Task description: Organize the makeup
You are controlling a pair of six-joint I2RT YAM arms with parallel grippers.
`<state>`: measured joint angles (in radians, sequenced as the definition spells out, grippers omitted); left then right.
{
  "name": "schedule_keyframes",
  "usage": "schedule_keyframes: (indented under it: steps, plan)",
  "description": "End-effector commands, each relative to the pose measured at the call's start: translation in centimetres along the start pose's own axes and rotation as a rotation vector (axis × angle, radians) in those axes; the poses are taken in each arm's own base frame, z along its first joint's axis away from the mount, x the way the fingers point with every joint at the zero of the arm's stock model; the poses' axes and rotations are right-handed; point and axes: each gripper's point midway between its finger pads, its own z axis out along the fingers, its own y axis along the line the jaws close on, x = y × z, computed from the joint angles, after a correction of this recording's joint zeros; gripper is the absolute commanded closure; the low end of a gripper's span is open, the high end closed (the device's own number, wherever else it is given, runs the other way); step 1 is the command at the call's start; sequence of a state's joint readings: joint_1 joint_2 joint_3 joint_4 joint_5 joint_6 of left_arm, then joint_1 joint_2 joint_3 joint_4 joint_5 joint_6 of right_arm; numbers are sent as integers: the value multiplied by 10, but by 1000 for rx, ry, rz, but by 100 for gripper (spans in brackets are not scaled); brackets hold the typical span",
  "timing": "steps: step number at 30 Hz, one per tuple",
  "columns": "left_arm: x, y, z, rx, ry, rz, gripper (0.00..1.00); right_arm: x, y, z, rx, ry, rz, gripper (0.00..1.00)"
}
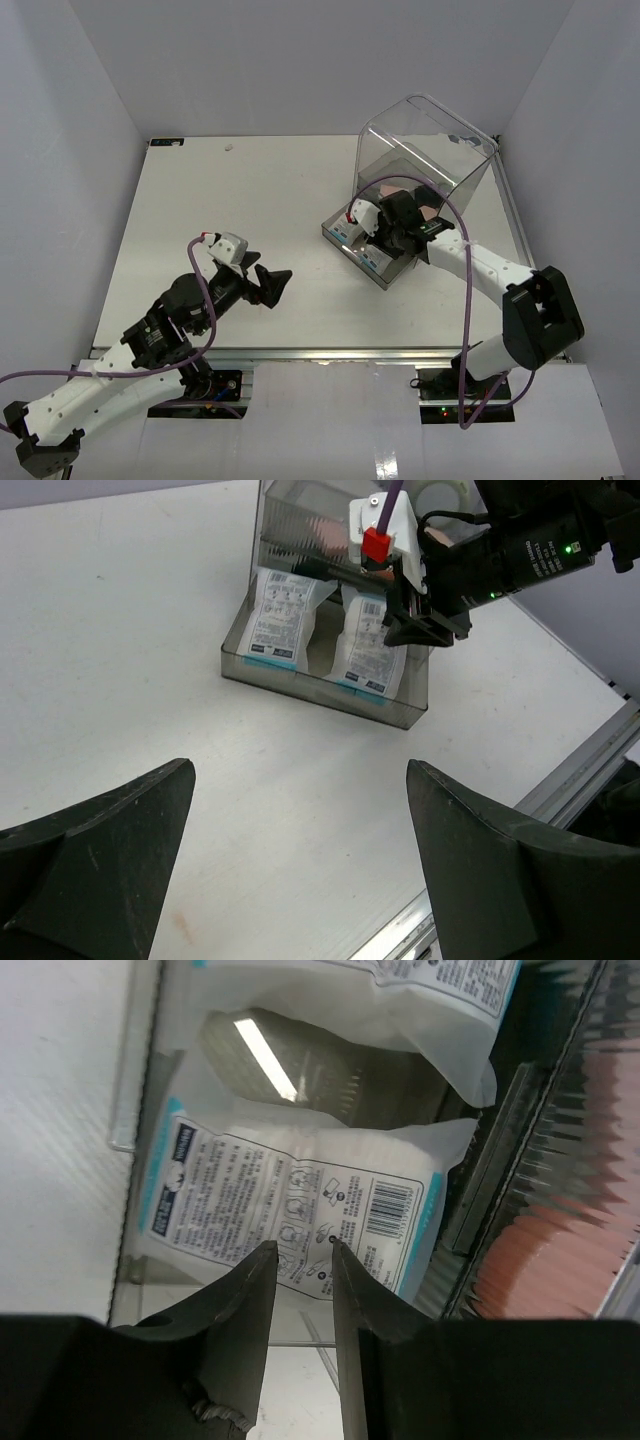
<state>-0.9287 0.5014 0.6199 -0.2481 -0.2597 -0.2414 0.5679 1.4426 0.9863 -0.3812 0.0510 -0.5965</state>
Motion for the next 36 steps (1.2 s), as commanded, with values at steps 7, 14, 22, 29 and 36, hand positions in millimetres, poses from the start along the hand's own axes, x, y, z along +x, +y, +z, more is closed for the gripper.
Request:
schedule_keyframes:
  steps: [7, 14, 22, 29, 36]
  plan:
    - [6, 12, -7, -36, 2, 31, 2, 24, -28, 29, 186, 167, -65, 65]
    - [3, 13, -11, -40, -14, 25, 2, 36, -10, 50, 108, 205, -53, 65]
    - [3, 13, -11, -43, -18, 23, 2, 20, -11, 39, 92, 148, -42, 65]
    - [2, 14, -11, -45, -19, 22, 2, -42, -13, -11, 30, -66, -62, 65]
    - [1, 15, -11, -50, -23, 26, 2, -75, -7, -7, -31, -146, -94, 64]
